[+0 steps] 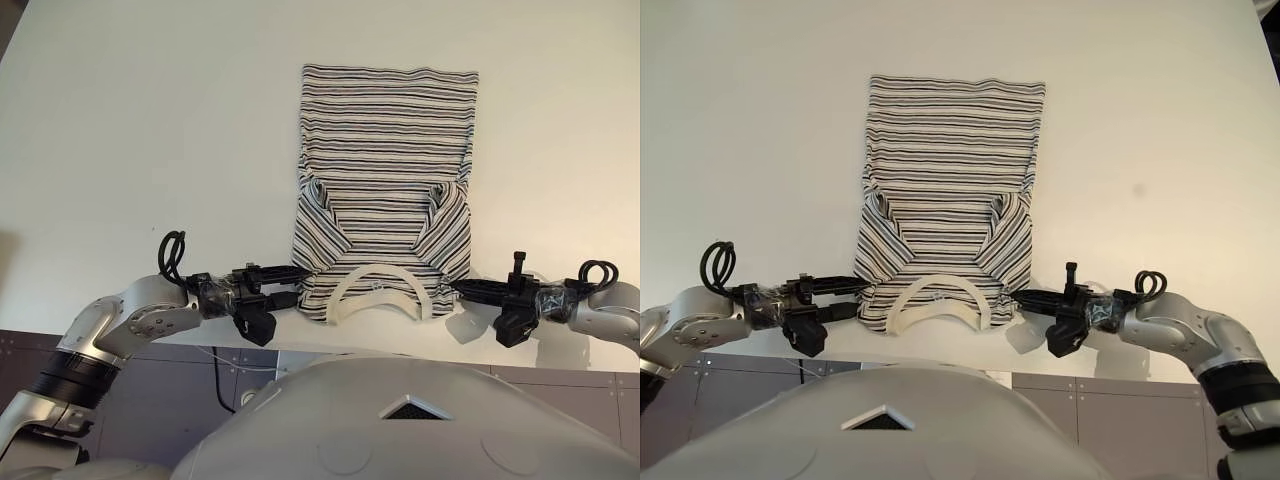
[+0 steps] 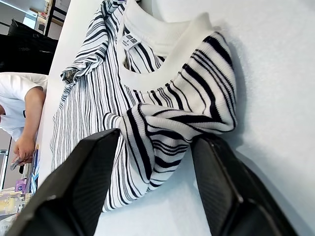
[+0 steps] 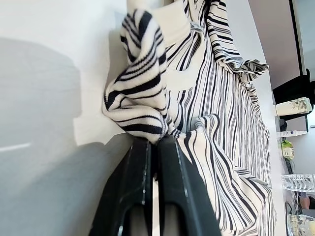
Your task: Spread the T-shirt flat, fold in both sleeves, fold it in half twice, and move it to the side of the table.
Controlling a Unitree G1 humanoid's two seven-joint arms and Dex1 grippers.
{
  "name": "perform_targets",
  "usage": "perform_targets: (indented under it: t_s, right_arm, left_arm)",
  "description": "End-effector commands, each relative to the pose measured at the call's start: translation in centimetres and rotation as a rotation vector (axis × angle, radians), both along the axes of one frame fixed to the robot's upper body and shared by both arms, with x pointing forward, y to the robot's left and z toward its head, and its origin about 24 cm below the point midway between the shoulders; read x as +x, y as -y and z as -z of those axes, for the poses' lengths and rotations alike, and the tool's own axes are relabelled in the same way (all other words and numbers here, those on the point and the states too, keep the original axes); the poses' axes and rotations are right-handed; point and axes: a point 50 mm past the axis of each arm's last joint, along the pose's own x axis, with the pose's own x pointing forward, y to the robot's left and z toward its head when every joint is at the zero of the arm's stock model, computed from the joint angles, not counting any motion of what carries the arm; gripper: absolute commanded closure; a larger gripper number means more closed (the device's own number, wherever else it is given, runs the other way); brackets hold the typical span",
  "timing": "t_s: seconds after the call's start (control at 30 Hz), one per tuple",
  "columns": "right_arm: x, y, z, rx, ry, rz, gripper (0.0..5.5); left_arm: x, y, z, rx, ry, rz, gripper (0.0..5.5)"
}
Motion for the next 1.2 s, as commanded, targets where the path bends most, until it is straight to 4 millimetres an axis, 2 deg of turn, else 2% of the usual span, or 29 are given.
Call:
perform_targets:
  t_s: [0.03,0.27,0.4,0.5,0.6,0.73,0.8,0.83,0.87,0.97,1.07,1.13,1.2]
  right_arm:
    - [-0.2,0.1,0.6,-0.042,-0.028,0.004,5.4]
    - [-0.1,0.0,0.2,-0.028,-0.023,-0.012,5.4]
    - [-0.3,0.1,0.1,-0.02,-0.025,-0.018,5.4]
    - [-1.3,0.3,0.2,-0.024,-0.083,-0.007,5.4]
    - [-2.9,1.1,0.5,-0.076,-0.282,0.098,5.4]
    - [-4.9,1.0,-1.5,-0.026,-0.707,0.229,5.4]
    - [-5.0,0.6,-2.8,0.019,-0.876,0.244,5.4]
    - [-4.1,0.3,-3.4,0.073,-0.919,0.281,5.4]
    - [-2.1,0.0,-3.9,0.149,-0.909,0.353,5.4]
    - [5.5,-0.3,-5.7,0.399,-0.774,0.591,5.4]
    - [11.2,-0.3,-6.8,0.476,-0.618,0.723,5.4]
    - [13.7,-0.6,-6.7,0.466,-0.532,0.786,5.4]
    - [15.5,-0.7,-6.2,0.438,-0.444,0.847,5.4]
  left_arm:
    - [-2.4,-2.0,3.5,0.257,-0.15,0.045,3.46]
    - [-3.0,-1.6,3.5,0.217,-0.178,0.017,4.7]
    - [-3.7,-2.1,3.7,0.194,-0.201,-0.003,5.1]
    - [-4.3,-2.4,3.1,0.15,-0.256,-0.026,5.35]
    - [-5.6,-2.5,2.3,0.125,-0.405,-0.093,5.39]
    - [-7.4,-0.9,0.5,0.012,-0.687,-0.225,5.39]
    - [-7.3,-0.5,-0.3,-0.063,-0.82,-0.305,5.39]
    - [-6.7,-0.4,-0.9,-0.112,-0.878,-0.345,5.39]
    - [-5.1,-0.4,-1.8,-0.181,-0.897,-0.395,5.39]
    - [2.3,-0.6,-4.0,-0.426,-0.793,-0.577,5.39]
    - [8.9,-0.6,-4.8,-0.552,-0.658,-0.726,5.39]
    - [11.6,-0.2,-4.5,-0.563,-0.605,-0.761,5.39]
    - [13.5,0.1,-4.0,-0.553,-0.564,-0.755,5.39]
